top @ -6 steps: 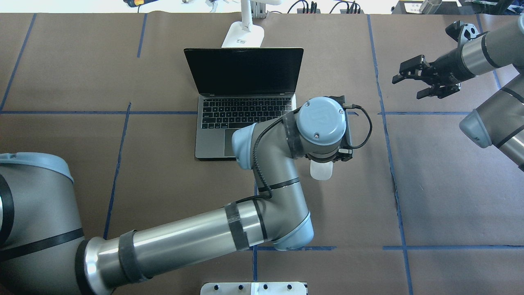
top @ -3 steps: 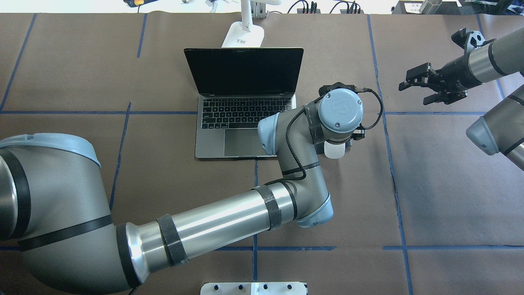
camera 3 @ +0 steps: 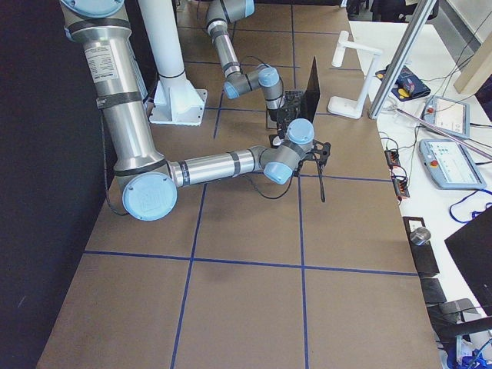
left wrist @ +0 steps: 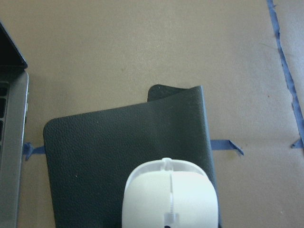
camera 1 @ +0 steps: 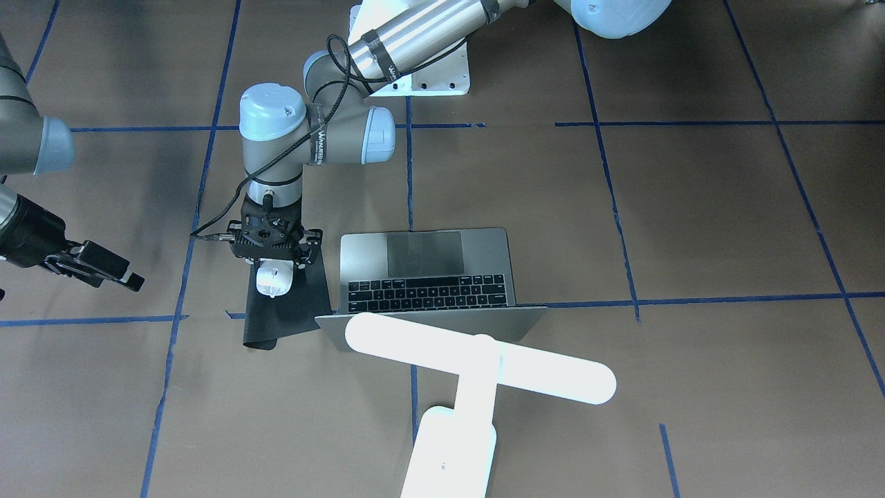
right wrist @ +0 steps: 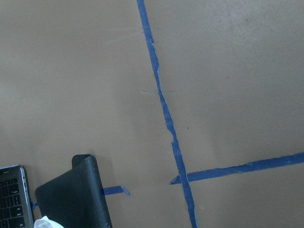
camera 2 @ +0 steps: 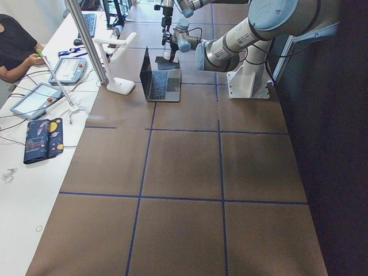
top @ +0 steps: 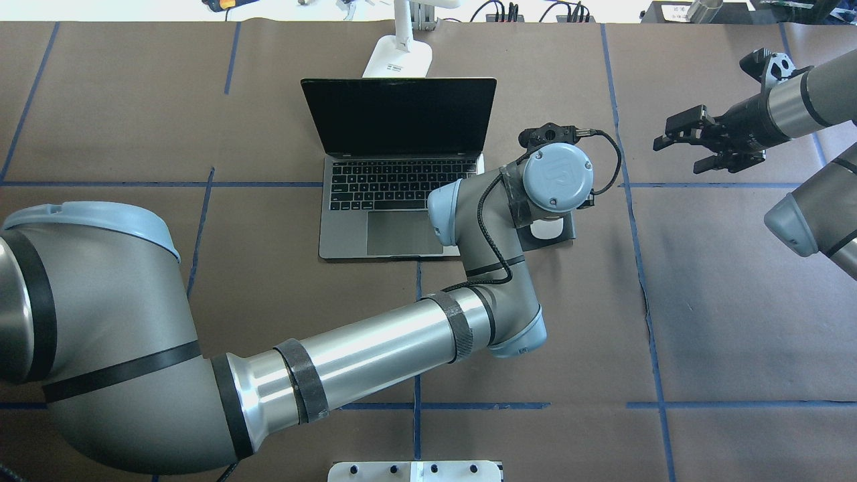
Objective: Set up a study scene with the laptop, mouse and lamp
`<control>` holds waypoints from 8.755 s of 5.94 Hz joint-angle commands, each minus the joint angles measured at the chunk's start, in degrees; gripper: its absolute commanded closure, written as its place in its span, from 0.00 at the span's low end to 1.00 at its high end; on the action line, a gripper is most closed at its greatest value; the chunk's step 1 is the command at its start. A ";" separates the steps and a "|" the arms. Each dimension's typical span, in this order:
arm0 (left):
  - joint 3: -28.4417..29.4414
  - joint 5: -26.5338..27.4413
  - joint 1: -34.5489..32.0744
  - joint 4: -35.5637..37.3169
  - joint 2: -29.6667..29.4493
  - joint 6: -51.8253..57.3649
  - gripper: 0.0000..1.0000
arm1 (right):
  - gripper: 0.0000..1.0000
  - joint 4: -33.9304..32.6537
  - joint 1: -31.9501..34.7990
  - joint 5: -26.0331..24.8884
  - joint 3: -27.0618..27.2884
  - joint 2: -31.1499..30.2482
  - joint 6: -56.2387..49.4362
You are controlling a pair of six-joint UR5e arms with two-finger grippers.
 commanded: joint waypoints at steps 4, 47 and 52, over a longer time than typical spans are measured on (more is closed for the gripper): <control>3.20 1.18 -0.95 -2.10 -0.33 -0.06 0.00 | 0.00 -0.06 -0.01 0.08 1.19 -0.12 0.01; -63.76 -43.47 -65.99 40.44 87.29 83.00 0.00 | 0.00 -46.30 24.62 4.13 12.09 -18.23 -76.72; -63.77 -43.47 -65.99 40.35 87.20 83.00 0.00 | 0.00 -53.38 29.87 1.05 12.18 -19.73 -81.38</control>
